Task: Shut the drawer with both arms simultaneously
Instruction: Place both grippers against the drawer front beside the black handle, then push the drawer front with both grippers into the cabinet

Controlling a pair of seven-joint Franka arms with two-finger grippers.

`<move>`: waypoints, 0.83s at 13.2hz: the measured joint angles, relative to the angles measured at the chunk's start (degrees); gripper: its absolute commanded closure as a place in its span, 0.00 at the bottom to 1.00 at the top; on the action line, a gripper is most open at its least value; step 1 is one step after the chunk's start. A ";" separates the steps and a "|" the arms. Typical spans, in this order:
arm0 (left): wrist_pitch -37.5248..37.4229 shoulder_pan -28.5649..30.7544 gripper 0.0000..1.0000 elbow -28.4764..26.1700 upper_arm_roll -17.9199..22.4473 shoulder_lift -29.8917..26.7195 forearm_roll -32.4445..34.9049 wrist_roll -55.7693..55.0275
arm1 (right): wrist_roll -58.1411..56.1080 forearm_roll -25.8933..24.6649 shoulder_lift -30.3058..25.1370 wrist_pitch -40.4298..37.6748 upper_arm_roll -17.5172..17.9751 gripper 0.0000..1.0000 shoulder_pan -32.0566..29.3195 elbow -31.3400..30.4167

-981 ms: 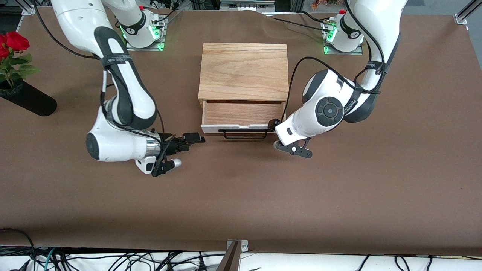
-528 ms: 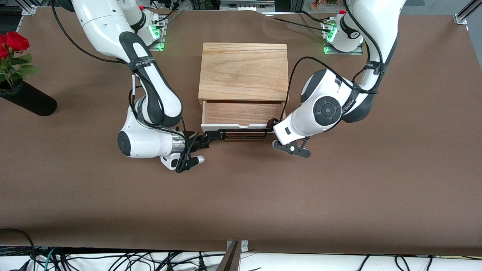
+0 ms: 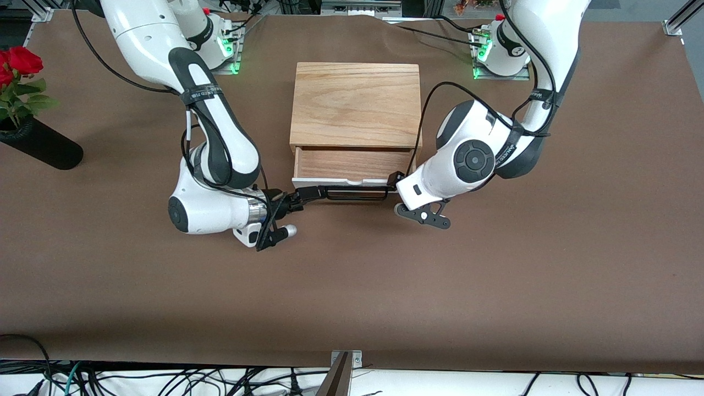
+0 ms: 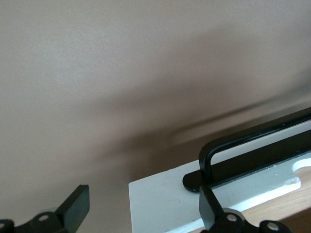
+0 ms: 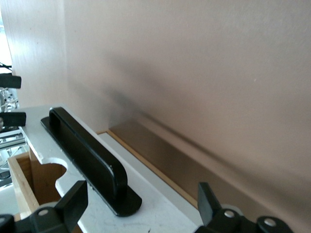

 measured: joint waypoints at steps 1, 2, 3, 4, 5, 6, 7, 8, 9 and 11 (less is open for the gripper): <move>0.00 -0.11 0.00 0.00 0.00 0.08 0.00 0.00 | 0.00 0.00 0.03 -0.62 -0.01 0.00 -0.02 -0.15; 0.02 -0.18 0.00 0.00 0.00 0.19 0.00 0.00 | -0.01 0.00 0.07 -1.23 -0.01 0.00 -0.04 -0.21; 0.06 -0.20 0.00 0.01 0.00 0.28 0.00 0.00 | -0.06 0.00 0.10 -2.13 -0.05 0.00 -0.06 -0.22; 0.07 -0.21 0.00 0.02 0.00 0.33 0.00 0.00 | -0.08 0.00 0.11 -3.20 -0.11 0.00 -0.07 -0.22; 0.07 -0.20 0.00 0.02 0.00 0.37 0.00 0.00 | -0.08 -0.01 0.14 -4.23 -0.14 0.00 -0.07 -0.27; 0.00 -0.23 0.00 0.00 0.00 0.41 0.00 0.00 | -0.09 -0.01 0.19 -4.93 -0.17 0.00 -0.08 -0.39; -0.02 -0.35 0.00 -0.02 -0.01 0.50 0.00 0.00 | -0.08 -0.01 0.23 -5.42 -0.22 0.00 -0.10 -0.54; -0.02 -0.49 0.00 -0.02 -0.01 0.57 0.00 0.00 | -0.08 -0.01 0.26 -5.58 -0.24 0.00 -0.14 -0.75; -0.03 -0.55 0.00 -0.02 -0.01 0.61 0.00 0.00 | -0.08 -0.01 0.29 -5.60 -0.24 0.00 -0.18 -0.88; -0.31 -0.57 0.00 -0.03 -0.01 0.66 0.00 -0.01 | -0.06 -0.01 0.31 -5.71 -0.24 0.00 -0.21 -1.16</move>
